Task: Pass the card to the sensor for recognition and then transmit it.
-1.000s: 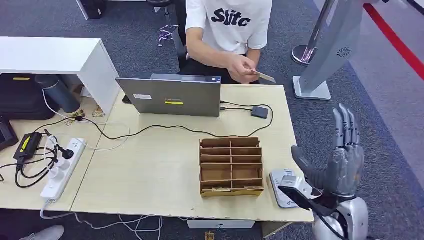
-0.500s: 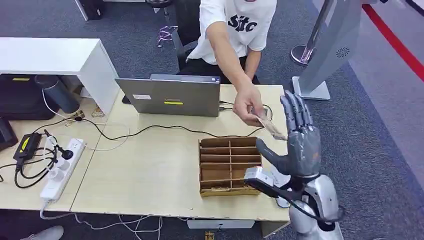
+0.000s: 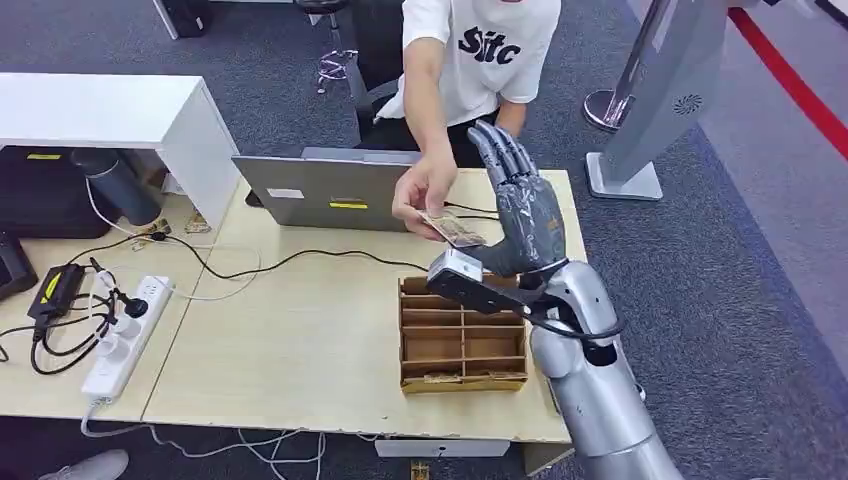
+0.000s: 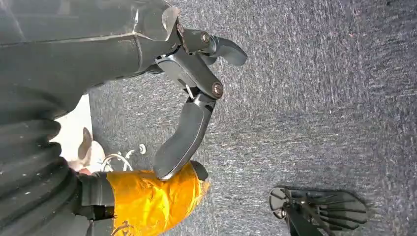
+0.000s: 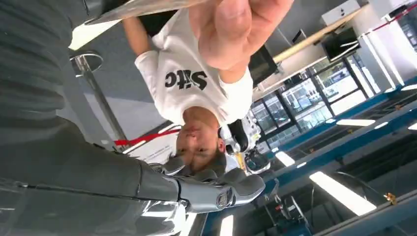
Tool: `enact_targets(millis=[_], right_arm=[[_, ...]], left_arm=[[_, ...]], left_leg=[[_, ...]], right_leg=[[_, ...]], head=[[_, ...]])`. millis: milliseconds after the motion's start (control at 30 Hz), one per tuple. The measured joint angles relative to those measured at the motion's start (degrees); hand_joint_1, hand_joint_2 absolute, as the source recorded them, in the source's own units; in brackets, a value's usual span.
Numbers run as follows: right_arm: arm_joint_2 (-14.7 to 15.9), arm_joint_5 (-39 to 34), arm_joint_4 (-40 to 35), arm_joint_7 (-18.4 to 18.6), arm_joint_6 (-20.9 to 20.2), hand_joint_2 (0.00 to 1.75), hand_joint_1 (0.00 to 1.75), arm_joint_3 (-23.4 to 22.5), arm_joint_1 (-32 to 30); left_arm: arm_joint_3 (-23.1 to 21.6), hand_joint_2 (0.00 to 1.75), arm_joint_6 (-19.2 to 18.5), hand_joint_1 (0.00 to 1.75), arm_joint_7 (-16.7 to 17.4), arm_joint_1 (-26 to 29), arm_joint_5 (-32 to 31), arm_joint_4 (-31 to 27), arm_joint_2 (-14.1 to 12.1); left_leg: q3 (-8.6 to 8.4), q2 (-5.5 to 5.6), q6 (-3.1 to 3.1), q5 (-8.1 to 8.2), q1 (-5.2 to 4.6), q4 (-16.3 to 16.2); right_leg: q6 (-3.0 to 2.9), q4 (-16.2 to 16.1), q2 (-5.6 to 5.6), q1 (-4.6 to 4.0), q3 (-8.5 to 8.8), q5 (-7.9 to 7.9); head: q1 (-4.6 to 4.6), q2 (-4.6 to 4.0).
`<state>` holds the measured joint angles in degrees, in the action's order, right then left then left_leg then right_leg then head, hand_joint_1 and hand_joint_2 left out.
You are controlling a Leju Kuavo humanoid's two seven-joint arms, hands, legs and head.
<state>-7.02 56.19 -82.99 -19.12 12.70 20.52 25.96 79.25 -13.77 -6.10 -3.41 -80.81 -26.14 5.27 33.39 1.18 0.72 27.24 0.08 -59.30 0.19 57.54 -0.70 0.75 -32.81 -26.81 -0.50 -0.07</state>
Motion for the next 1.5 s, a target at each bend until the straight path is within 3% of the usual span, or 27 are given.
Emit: enact_targets(millis=[300, 367, 400, 1267, 1500], right_arm=[[-0.1, -0.4, 2.4, 0.7, -0.4, 1.75, 0.0, 0.9, 1.4], [-0.1, -0.7, 2.7, 0.8, -0.4, 1.75, 1.59, 0.9, 1.4], [-0.1, -0.9, 2.9, 0.8, -0.4, 1.75, 1.75, 0.9, 1.4], [-0.1, -2.0, 3.3, 0.4, -0.3, 1.75, 1.75, 0.9, 1.2], [1.3, -1.6, -2.9, -0.9, 2.4, 1.75, 1.75, 0.6, -3.6]], left_arm=[[-0.4, 1.75, 0.2, 0.0, -0.1, 0.0, -0.1, 2.0, -1.2], [-0.4, 1.75, 0.2, 0.0, -0.1, 0.0, -0.1, 2.2, -1.3], [-0.4, 1.75, 0.2, 0.0, -0.1, 0.0, -0.1, 2.3, -1.4], [-0.5, 1.75, 0.6, 0.0, -0.1, 0.0, -0.2, 2.8, -1.7], [-0.5, 1.75, 0.5, 0.0, -0.1, 0.2, 0.8, 2.8, -1.6]], left_leg=[[0.03, 0.0, 0.0, 0.0, 0.0, 0.0], [0.03, -0.01, 0.0, 0.0, 0.0, 0.0], [0.03, -0.01, 0.0, 0.0, 0.0, 0.0], [0.04, -0.01, 0.0, 0.0, 0.0, 0.0], [0.06, 0.01, 0.0, 0.02, 0.0, 0.0]], right_leg=[[0.0, 0.0, 0.01, 0.0, -0.03, 0.0], [0.0, 0.0, 0.01, 0.0, -0.04, 0.0], [0.0, 0.0, 0.0, 0.0, -0.05, 0.0], [0.0, 0.0, 0.0, 0.0, -0.08, 0.0], [0.0, 0.0, 0.01, 0.0, -0.11, -0.01]], head=[[0.0, 0.0], [0.0, 0.0], [0.02, 0.0], [0.0, 0.0], [0.02, 0.0]])
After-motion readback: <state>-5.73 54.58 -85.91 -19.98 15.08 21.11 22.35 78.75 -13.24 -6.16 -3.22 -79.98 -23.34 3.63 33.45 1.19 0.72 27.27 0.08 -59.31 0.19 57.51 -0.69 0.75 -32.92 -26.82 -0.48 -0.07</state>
